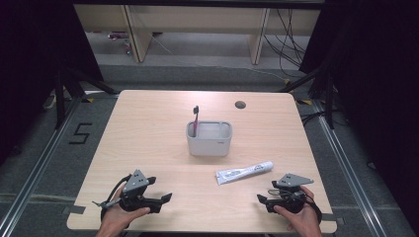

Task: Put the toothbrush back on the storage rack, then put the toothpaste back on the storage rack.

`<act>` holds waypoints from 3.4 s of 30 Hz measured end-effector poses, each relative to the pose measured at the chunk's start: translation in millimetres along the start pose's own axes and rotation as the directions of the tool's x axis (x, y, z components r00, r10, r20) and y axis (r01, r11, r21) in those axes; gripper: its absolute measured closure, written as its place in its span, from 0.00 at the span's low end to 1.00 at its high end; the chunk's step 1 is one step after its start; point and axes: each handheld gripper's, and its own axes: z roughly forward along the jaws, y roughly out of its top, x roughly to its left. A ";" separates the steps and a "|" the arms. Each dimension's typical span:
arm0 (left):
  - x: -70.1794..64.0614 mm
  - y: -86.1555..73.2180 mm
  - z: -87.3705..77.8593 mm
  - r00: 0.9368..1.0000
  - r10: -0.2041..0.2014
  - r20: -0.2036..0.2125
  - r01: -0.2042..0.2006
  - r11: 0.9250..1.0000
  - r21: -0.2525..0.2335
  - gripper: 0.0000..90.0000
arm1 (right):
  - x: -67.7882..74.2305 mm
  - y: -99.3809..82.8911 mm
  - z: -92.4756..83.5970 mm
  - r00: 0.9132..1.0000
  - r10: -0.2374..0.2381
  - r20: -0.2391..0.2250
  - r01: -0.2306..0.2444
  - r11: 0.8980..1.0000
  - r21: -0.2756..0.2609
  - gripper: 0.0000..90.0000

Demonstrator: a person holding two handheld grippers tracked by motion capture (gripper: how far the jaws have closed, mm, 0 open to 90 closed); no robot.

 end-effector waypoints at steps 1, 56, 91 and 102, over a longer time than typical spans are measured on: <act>0.0 0.0 0.0 1.000 0.000 0.000 0.000 1.000 0.000 0.18 | 0.0 0.0 0.0 1.000 0.000 0.000 0.000 1.000 0.000 0.26; -24.0 -27.6 -6.7 0.996 0.089 0.003 -0.088 0.990 0.111 0.18 | 6.5 49.5 10.4 0.964 -0.262 0.042 0.262 0.965 0.006 0.29; -23.7 -28.3 -5.4 0.998 0.069 0.012 -0.070 0.993 0.099 0.18 | -3.6 93.4 56.0 0.913 -0.407 -0.044 0.408 0.897 0.170 0.38; -23.5 -28.1 -5.5 0.997 0.070 0.014 -0.071 0.992 0.100 0.18 | -7.7 102.9 64.6 0.887 -0.453 -0.093 0.461 0.854 0.241 0.40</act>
